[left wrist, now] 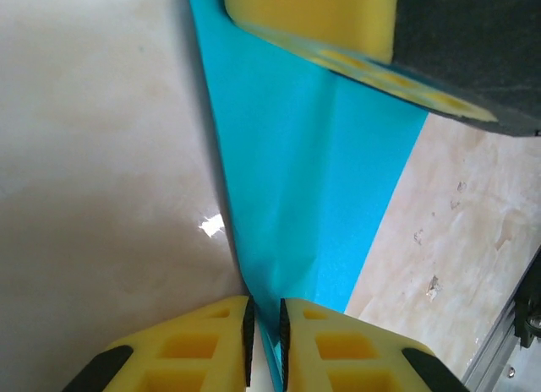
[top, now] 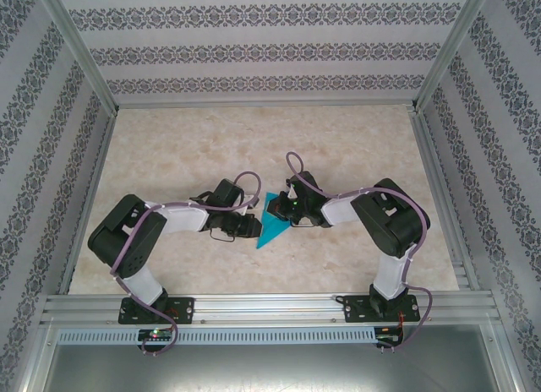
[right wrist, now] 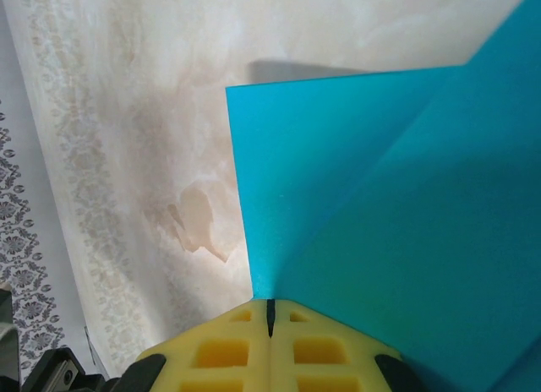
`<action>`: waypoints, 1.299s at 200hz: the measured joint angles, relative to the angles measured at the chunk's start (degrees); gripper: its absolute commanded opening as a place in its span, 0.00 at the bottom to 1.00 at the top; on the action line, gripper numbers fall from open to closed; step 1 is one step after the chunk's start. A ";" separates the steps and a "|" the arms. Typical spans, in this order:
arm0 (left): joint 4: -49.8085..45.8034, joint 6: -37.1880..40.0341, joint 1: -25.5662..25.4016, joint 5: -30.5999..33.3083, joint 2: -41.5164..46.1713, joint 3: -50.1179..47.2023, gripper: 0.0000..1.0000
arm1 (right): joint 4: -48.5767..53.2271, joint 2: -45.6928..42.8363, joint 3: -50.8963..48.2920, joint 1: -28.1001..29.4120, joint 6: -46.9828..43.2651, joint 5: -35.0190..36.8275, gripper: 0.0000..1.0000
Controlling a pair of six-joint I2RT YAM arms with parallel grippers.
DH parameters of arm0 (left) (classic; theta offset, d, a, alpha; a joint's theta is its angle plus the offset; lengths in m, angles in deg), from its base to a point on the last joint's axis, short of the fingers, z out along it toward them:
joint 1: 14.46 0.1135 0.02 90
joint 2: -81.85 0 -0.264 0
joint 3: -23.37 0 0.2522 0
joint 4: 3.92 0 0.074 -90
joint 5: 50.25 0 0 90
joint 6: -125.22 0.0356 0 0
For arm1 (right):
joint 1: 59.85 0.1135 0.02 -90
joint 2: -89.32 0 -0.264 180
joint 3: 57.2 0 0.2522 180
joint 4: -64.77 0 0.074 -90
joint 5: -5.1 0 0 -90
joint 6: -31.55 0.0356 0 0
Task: Fold a paper plane with a square sheet of paper (pick it up from the middle)
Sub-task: Fourth fold the wing at the center of the table.
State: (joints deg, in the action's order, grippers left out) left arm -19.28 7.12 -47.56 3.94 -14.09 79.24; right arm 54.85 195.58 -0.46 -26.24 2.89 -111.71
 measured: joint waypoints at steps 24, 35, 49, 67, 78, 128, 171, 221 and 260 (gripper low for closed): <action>-2.14 -0.09 -0.57 0.98 2.40 0.07 0.20 | -0.09 -0.13 -0.24 -0.07 -0.04 0.02 0.02; -3.19 -0.07 -0.61 1.51 3.85 0.33 0.20 | -0.20 -0.13 -0.31 -0.09 -0.04 0.02 0.02; -3.76 -0.07 -0.61 1.57 4.70 1.07 0.20 | -0.20 -0.13 -0.31 -0.09 -0.07 0.00 0.02; -3.74 -0.13 -0.66 1.51 4.59 1.62 0.20 | -0.20 -0.13 -0.31 -0.09 -0.20 0.00 0.02; -3.69 -0.35 -0.72 1.29 4.13 1.64 0.19 | -0.20 -0.13 -0.31 -0.09 -0.20 0.00 0.02; -1.84 -1.57 -1.92 -0.59 -0.15 1.64 0.18 | -0.02 -0.35 -0.42 -0.11 -0.57 0.02 0.01; -0.76 -2.01 -2.54 -1.09 -1.25 1.62 0.18 | 0.02 -0.42 -0.48 -0.13 -1.27 0.02 0.01; 0.13 -1.95 -3.19 -0.81 -2.27 1.64 0.15 | -0.28 -0.79 -1.16 -0.50 -1.31 -0.04 0.01; -1.05 -1.95 -3.98 0.63 -0.83 1.64 0.16 | -0.48 -1.11 -1.73 -1.01 -1.36 -0.07 0.00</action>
State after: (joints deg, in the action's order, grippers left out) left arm -20.33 5.18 -51.54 4.57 -14.92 80.88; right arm 54.37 194.47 -2.18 -27.25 1.53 -111.77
